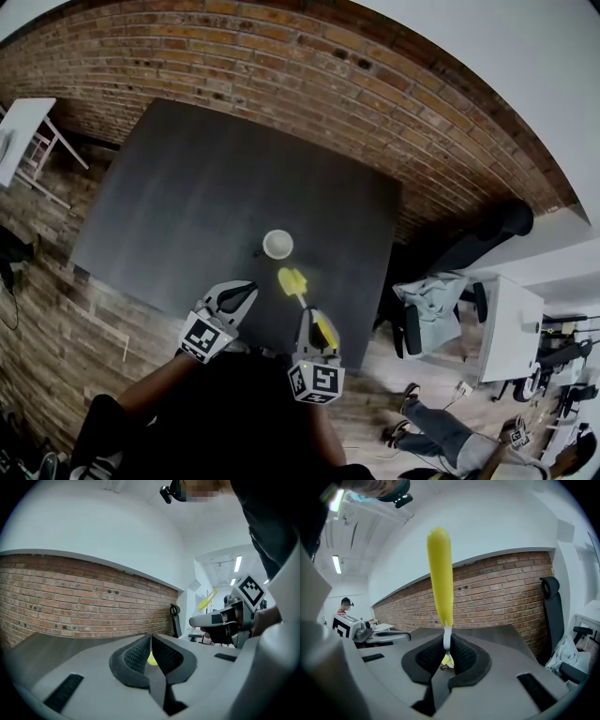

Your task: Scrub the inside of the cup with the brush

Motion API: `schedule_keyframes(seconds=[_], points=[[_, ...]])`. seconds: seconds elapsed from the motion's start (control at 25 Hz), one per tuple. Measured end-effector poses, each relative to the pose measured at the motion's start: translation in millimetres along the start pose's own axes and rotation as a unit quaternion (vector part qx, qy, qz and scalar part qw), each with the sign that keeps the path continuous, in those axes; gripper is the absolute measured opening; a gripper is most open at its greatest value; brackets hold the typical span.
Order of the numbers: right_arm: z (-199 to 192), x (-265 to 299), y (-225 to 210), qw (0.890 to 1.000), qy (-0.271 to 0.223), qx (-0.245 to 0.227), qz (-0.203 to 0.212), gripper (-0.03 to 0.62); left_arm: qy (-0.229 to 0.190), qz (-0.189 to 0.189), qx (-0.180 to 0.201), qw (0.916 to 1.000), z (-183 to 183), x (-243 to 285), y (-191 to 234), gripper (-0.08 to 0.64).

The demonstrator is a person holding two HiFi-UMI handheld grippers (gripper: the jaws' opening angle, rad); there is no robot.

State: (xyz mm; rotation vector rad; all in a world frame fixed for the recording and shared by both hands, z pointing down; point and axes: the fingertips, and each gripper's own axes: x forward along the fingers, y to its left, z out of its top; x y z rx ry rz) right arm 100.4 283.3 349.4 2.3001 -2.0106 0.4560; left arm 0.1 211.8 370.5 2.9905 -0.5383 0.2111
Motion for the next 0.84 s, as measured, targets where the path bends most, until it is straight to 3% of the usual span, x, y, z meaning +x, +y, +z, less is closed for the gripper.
schedule_keyframes(seconds=[0.84], points=[[-0.8, 4.2, 5.6, 1.0, -0.006, 0.004, -0.002, 0.048, 0.01, -0.003, 0.0, 0.9999, -3.4, 3.7, 7.3, 0.041]])
